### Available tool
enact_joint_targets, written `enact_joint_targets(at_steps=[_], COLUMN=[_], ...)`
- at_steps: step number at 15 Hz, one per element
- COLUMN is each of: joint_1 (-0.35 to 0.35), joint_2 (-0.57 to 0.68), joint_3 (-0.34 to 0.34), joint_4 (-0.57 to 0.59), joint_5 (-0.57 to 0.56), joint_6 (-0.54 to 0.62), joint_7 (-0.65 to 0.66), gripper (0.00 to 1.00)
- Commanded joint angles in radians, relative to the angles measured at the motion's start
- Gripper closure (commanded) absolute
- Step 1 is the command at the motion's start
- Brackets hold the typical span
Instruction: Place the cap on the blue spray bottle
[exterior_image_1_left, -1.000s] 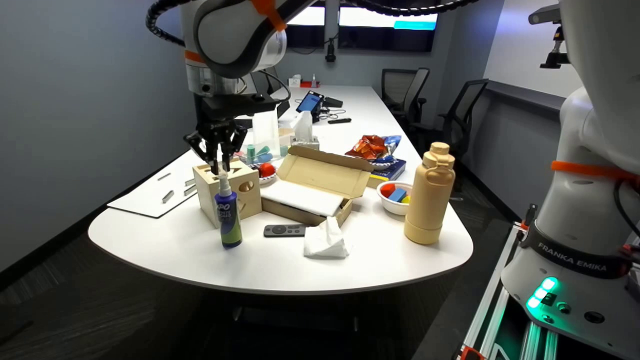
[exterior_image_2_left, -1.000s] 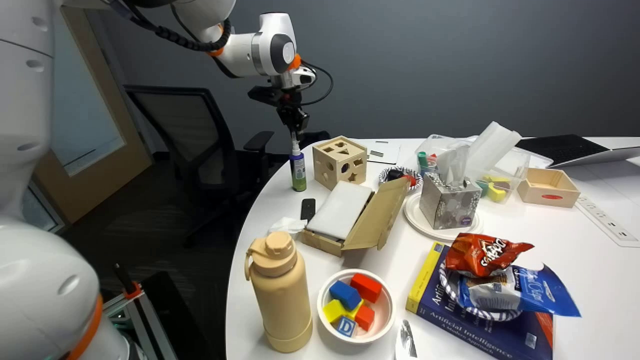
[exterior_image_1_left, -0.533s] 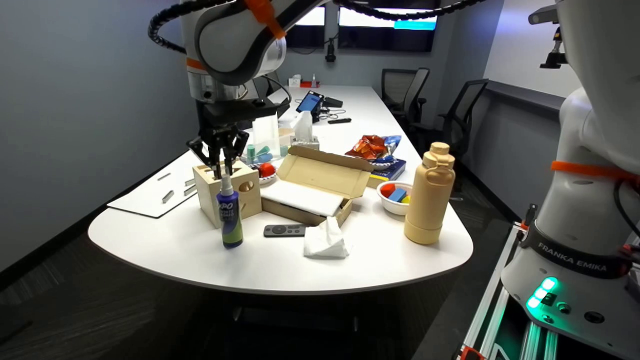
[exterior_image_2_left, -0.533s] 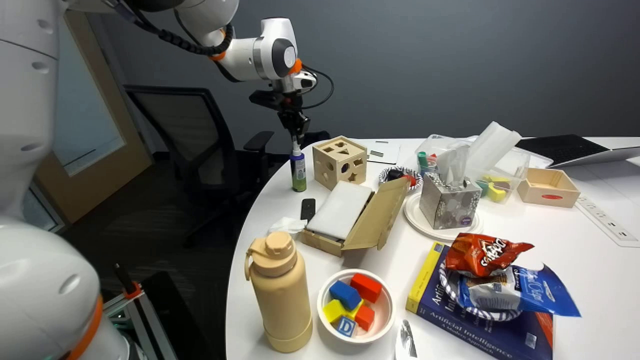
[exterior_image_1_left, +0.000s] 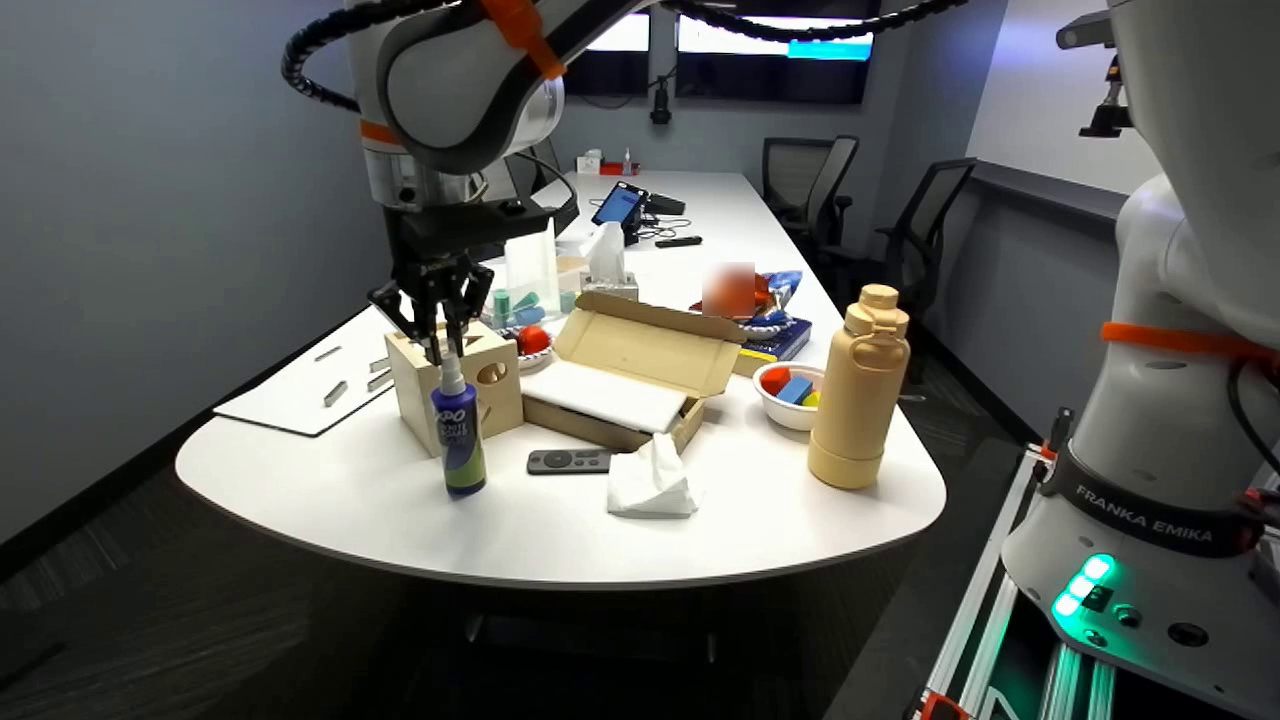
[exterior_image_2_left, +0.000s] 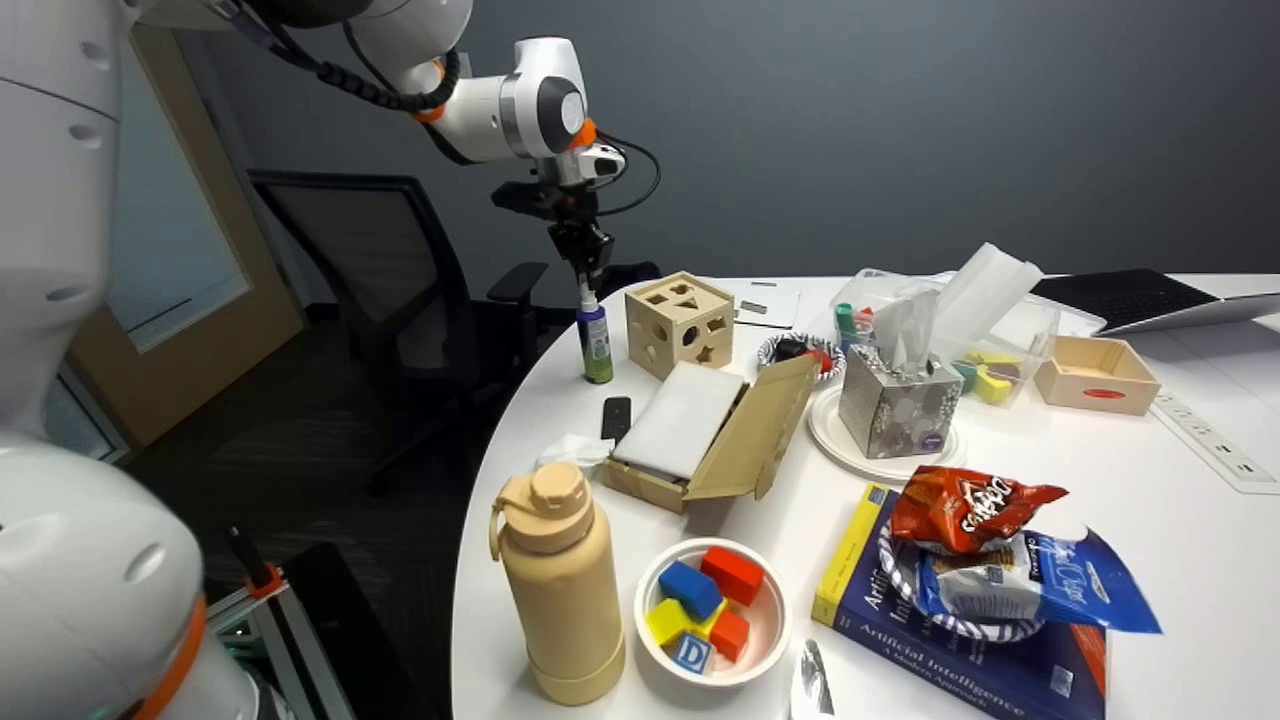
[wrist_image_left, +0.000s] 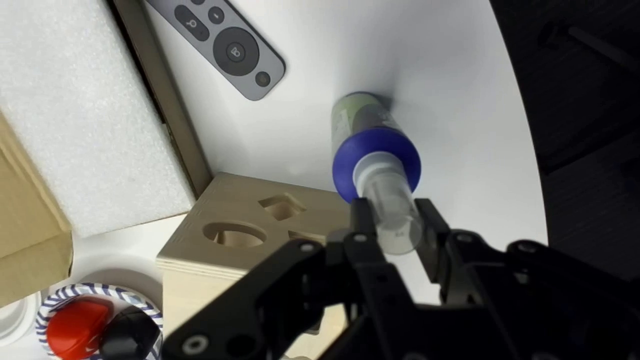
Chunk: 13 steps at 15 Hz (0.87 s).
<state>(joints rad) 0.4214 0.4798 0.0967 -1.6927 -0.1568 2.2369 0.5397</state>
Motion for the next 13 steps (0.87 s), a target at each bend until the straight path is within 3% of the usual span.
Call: enact_joint_targets(at_steps=[1, 8, 13], joint_1=[0.016, 0.015, 0.011], joint_2=[0.025, 0.029, 0.015], joint_3=[-0.006, -0.005, -0.007], joint_4=[0.032, 0.028, 0.034], joint_5=[-0.023, -0.014, -0.007], joint_6=[-0.036, -0.033, -0.031], joint_7=[0.017, 0.013, 0.018], gripper=[0.48, 0.0, 0.0])
